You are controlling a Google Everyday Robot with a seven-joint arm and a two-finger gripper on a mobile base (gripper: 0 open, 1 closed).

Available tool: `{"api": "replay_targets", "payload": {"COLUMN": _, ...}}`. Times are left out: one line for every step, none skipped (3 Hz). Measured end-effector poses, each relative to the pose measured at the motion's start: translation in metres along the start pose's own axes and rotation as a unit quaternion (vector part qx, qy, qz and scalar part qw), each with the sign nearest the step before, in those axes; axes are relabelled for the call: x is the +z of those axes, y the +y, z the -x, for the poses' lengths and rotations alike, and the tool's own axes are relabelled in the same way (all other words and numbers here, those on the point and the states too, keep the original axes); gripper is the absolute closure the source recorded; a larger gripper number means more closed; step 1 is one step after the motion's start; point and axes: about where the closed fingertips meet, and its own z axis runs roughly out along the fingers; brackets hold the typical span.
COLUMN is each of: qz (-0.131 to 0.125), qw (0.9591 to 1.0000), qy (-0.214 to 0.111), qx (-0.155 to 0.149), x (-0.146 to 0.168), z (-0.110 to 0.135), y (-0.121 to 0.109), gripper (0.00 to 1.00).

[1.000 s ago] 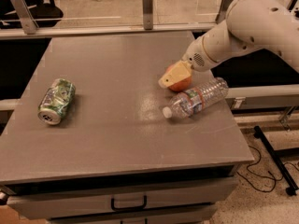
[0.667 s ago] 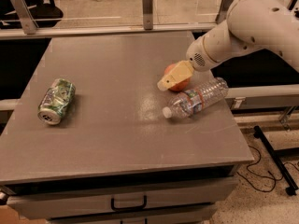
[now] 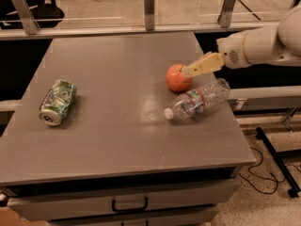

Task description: Move apple near water bottle

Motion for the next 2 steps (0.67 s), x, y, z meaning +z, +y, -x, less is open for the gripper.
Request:
{"api": "replay_targets", "payload": {"qz": -0.043, "qw": 0.9948, "qy": -0.088, "qx": -0.028, "x": -0.059, "z": 0.018, "y": -0.060, "gripper": 0.00}}
{"api": "replay_targets", "payload": {"qz": -0.107, "qw": 0.9804, "qy": -0.149, "qx": -0.072, "x": -0.117, "z": 0.069, "y": -0.104, "gripper": 0.00}}
